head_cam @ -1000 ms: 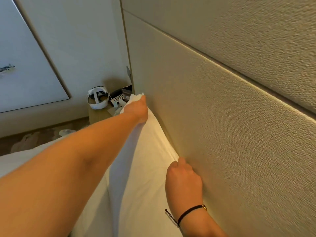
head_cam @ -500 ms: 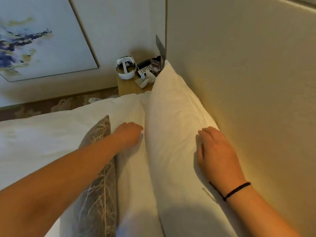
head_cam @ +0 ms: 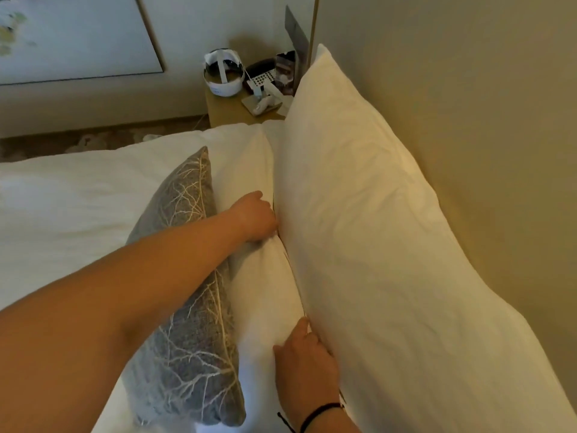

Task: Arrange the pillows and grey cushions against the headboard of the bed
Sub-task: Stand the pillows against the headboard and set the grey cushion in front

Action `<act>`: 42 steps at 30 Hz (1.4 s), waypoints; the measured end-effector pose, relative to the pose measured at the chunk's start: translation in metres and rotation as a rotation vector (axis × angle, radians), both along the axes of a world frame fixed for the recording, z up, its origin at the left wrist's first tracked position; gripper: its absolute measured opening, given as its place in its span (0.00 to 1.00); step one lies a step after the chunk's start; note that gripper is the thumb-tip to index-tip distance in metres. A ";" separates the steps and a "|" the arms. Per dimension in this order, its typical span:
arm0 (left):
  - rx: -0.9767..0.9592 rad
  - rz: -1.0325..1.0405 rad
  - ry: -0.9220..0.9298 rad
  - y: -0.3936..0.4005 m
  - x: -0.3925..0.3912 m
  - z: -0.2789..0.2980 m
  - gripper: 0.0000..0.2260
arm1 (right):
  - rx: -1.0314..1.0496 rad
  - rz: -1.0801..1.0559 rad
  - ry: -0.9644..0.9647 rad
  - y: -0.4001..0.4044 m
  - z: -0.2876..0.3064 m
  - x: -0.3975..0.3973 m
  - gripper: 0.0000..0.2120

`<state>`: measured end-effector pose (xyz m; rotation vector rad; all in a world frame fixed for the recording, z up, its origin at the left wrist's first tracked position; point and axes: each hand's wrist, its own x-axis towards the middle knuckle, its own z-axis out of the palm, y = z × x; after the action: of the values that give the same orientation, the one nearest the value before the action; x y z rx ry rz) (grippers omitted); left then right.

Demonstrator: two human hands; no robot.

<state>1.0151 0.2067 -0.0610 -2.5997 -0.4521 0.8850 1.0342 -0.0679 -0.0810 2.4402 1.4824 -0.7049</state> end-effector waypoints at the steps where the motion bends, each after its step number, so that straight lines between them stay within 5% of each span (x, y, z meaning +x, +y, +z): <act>1: 0.002 0.001 0.002 -0.001 -0.002 0.002 0.12 | 0.004 -0.017 0.020 -0.003 -0.002 -0.002 0.27; 8: 0.034 -0.072 -0.109 -0.006 -0.043 0.035 0.10 | 0.036 -0.131 0.311 0.002 0.021 -0.011 0.11; 16: 0.000 -0.096 -0.401 -0.038 -0.082 0.080 0.09 | 0.144 -0.101 0.290 -0.044 0.072 -0.022 0.11; 21: -0.017 0.084 -0.323 -0.061 -0.071 0.069 0.12 | 0.169 -0.095 0.337 -0.063 0.069 -0.007 0.15; 27: -0.314 0.026 -0.246 -0.087 -0.048 0.058 0.17 | 0.296 -0.254 0.381 -0.098 0.060 -0.003 0.12; 33: -0.317 0.060 -0.113 -0.114 -0.035 0.054 0.21 | 0.184 -0.713 0.778 -0.123 0.054 0.010 0.17; 38: -0.579 0.229 -0.046 -0.134 -0.021 0.064 0.03 | 0.250 -0.799 0.838 -0.144 0.059 0.020 0.14; 42: -0.607 0.206 -0.196 -0.138 -0.012 0.073 0.03 | 0.472 -0.649 0.773 -0.165 0.078 0.030 0.10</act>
<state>1.0028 0.0688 0.0116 -3.2621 -0.5852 0.9513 1.0640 -0.2325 -0.0033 3.2756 1.0851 -1.7574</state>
